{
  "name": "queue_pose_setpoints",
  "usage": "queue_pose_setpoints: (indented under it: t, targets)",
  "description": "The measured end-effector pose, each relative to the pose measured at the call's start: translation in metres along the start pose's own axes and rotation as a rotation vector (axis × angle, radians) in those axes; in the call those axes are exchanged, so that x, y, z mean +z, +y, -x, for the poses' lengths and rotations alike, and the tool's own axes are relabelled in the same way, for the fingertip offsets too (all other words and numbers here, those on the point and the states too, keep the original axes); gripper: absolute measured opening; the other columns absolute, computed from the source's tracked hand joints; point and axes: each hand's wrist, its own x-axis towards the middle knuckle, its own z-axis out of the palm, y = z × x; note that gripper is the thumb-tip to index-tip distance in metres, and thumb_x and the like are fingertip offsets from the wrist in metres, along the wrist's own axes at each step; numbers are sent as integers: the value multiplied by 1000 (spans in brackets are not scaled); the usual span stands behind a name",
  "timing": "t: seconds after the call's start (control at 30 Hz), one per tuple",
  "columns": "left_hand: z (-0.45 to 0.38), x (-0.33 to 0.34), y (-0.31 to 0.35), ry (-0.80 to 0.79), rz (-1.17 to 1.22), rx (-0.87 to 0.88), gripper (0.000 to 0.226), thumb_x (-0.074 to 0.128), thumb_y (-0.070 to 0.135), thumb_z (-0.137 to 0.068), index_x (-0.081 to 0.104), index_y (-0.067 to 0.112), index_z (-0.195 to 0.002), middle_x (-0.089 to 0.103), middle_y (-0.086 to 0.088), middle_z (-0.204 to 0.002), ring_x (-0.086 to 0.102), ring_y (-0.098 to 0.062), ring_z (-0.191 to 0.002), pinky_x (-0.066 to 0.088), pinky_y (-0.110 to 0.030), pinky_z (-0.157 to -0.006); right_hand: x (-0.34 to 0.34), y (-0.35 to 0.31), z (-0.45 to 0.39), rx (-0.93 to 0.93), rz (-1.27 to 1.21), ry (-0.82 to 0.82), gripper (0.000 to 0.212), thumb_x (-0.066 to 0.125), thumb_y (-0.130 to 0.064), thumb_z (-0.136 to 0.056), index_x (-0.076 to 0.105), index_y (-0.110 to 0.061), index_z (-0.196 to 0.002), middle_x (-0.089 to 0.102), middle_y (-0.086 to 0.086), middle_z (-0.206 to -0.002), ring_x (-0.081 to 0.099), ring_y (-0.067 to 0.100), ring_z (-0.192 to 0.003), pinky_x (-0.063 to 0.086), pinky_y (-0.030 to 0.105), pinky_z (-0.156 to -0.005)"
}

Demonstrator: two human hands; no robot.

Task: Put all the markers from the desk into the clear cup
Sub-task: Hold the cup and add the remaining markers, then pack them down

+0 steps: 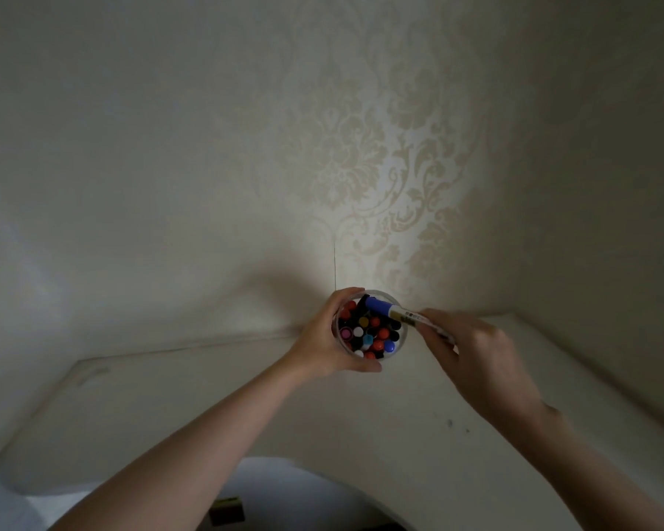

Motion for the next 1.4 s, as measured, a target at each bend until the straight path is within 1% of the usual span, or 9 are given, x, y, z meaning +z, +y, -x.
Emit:
queue_pose_setpoints:
  t: [0.1,0.4,0.63,0.77,0.9,1.0,1.13,1.23,1.4]
  targets:
    - [1,-2,-2,38,23,-9,102,97,24,-45,47,29,-134,55,4,-137,57,-12,-127,51,-39,-107,-7,0,-1,9,49,-51,25,45,-41,-93,64,-27,-102,62,-5,-74,57,18,-61,49,38,-52]
    - [4,-2,-2,20,-6,3,102,98,21,-46,46,31,-133,54,5,-136,58,-14,-125,53,-42,-104,5,-15,0,16,49,8,21,53,-35,-92,66,-24,-105,62,-6,-75,56,15,-58,47,31,-47]
    - [3,2,1,-14,-9,10,103,98,14,-49,45,28,-136,55,12,-132,59,-9,-123,55,-39,-102,14,-17,1,75,49,26,18,60,-27,-89,69,-16,-101,65,-1,-68,53,16,-51,28,18,-45]
    - [2,2,-2,-11,3,15,102,97,12,-50,45,26,-137,54,6,-136,58,-14,-126,54,-43,-102,7,-21,-6,74,-65,14,26,52,-38,-90,66,-21,-103,65,-6,-74,54,10,-56,42,23,-49]
    - [7,2,-4,-6,6,18,105,97,16,-48,43,25,-138,54,2,-138,58,-17,-127,54,-47,-102,-6,-26,-5,105,-190,146,17,63,-33,-86,61,-20,-97,58,-10,-65,53,5,-49,39,12,-46]
    - [9,1,-5,-22,-2,26,106,97,17,-48,42,25,-139,54,2,-138,58,-17,-127,54,-46,-102,-8,-25,-4,106,-265,194,21,64,-34,-84,65,-18,-98,64,-4,-75,59,11,-57,48,19,-51]
    - [8,0,-3,-29,4,2,107,97,17,-47,42,31,-137,57,4,-136,60,-16,-125,55,-47,-100,-8,-27,-1,109,-306,161,25,60,-38,-84,65,-19,-99,63,-4,-72,58,11,-55,48,22,-52]
    - [7,0,-2,-44,-3,1,106,97,16,-47,43,30,-137,57,3,-135,61,-17,-123,55,-48,-100,-2,-28,1,44,-259,144,21,63,-32,-85,65,-16,-98,63,-4,-76,56,5,-59,44,13,-56]
    - [8,2,-1,-75,-17,13,106,97,6,-50,42,25,-139,58,3,-133,62,-15,-121,56,-45,-100,8,-25,6,-17,-223,98,20,71,-18,-83,67,-11,-101,65,-1,-82,57,7,-64,45,13,-58]
